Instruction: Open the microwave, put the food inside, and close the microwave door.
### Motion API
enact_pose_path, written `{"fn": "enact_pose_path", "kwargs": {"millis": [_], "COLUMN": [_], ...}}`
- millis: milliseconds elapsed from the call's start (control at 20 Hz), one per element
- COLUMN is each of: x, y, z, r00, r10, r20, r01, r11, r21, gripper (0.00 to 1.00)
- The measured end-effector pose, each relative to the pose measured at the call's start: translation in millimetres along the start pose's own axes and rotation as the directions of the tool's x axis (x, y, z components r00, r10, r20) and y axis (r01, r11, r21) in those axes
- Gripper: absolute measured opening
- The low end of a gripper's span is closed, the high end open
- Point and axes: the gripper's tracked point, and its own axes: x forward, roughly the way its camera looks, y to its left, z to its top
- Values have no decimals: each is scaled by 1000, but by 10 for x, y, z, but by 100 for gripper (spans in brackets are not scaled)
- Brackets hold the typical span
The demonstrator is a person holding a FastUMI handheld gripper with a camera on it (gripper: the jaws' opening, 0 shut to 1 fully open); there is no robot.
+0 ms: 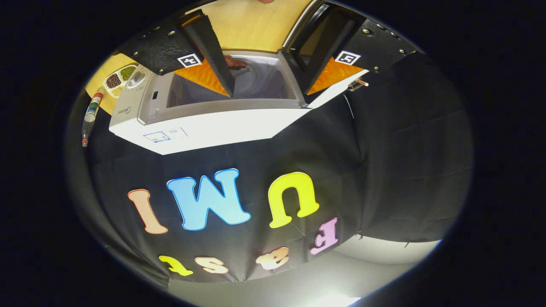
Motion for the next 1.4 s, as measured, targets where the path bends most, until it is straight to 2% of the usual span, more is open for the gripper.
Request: {"fn": "enact_pose_path", "kwargs": {"millis": [150, 250, 450, 650, 800, 850, 900, 950, 1000, 1050, 1100, 1150, 1250, 1400], "x": [-308, -487, -842, -1128, -1224, -1262, -1296, -1357, -1415, -1407, -1181, -1305, -1198, -1108], "y": [402, 774, 1609, 2105, 2364, 2401, 2459, 2581, 2696, 2698, 2660, 2562, 2546, 2360], "z": [145, 150, 18, -298, -589, -668, -765, -897, -1083, -1239, -1409, -1328, -1521, -1636], "r00": [998, 992, 950, 913, 890, 888, 882, 850, 819, 813, 844, 839, 836, 855], "r10": [53, 122, 313, 402, 434, 433, 440, 486, 521, 515, 467, 461, 430, 364], "r20": [22, 23, -6, -71, -139, -154, -169, -201, -242, -271, -264, -290, -342, -370], "r01": [-54, -122, -313, -405, -443, -444, -451, -497, -530, -529, -484, -479, -448, -387], "r11": [999, 992, 950, 913, 895, 895, 892, 868, 848, 848, 875, 878, 894, 922], "r21": [10, 11, 5, -39, -43, -44, -36, -1, 33, 27, -1, 11, 29, 13], "gripper": [97, 98, 98, 94, 81, 55, 42, 22, 21, 25, 25, 2, 2, 2]}}
